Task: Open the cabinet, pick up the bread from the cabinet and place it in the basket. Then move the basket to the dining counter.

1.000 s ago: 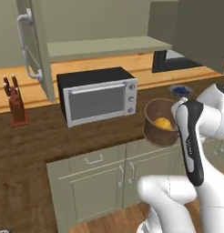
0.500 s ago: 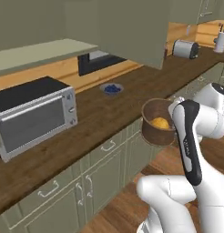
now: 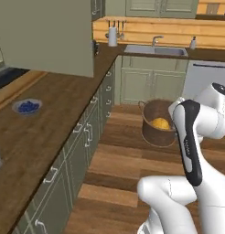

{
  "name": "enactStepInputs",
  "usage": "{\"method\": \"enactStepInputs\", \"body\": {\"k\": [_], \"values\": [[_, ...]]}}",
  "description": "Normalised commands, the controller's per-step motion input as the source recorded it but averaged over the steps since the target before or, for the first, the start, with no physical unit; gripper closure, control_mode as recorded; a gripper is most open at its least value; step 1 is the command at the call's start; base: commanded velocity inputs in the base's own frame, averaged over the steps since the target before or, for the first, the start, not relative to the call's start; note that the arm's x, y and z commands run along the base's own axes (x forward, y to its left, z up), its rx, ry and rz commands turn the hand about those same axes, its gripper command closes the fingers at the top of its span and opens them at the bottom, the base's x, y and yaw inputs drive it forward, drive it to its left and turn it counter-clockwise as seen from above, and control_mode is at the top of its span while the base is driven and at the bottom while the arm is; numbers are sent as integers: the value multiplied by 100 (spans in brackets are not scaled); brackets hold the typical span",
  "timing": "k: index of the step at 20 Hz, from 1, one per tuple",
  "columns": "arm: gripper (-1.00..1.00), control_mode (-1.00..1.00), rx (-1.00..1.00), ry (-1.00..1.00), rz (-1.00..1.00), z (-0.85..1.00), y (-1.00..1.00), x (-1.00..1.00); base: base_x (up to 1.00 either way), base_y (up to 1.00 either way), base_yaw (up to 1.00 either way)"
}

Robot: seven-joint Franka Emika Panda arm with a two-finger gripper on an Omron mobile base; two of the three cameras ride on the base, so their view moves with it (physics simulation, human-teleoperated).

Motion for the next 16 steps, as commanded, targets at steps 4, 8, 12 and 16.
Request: {"method": "enactStepInputs", "body": {"k": [4,8,12,16], "values": [[100,100,0,0,0,0,0,0,8,5,-87],[100,100,0,0,0,0,0,0,11,0,-85],[100,100,0,0,0,0,0,0,25,0,-79],[100,100,0,0,0,0,0,0,16,0,-82]]}}
